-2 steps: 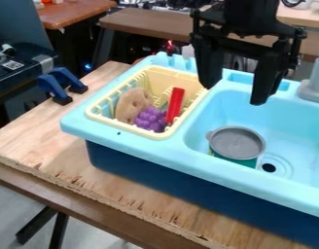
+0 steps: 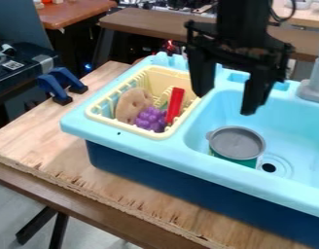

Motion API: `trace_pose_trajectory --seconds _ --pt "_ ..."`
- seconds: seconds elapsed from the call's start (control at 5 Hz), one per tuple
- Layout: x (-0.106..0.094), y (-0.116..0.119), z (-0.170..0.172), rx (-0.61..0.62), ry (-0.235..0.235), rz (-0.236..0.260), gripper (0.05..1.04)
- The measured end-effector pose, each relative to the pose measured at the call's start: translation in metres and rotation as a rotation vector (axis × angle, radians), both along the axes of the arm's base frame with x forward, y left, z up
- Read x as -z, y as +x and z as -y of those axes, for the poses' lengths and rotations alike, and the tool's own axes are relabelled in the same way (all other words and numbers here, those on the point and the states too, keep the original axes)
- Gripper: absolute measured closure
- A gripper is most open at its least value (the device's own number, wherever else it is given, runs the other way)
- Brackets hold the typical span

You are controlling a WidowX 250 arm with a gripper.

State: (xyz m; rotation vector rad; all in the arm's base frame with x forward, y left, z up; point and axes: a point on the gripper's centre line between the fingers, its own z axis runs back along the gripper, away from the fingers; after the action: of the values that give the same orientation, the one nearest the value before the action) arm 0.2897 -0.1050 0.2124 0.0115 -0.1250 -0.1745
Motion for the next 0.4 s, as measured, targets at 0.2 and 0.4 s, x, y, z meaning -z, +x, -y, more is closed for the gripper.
trace_pose_trajectory --seconds 0.2,0.4 --pt "-0.006 -0.001 -0.019 -0.04 -0.014 0.043 0.085" --pt "-0.008 -0.005 -0.039 -0.072 -0.014 0.084 0.085"
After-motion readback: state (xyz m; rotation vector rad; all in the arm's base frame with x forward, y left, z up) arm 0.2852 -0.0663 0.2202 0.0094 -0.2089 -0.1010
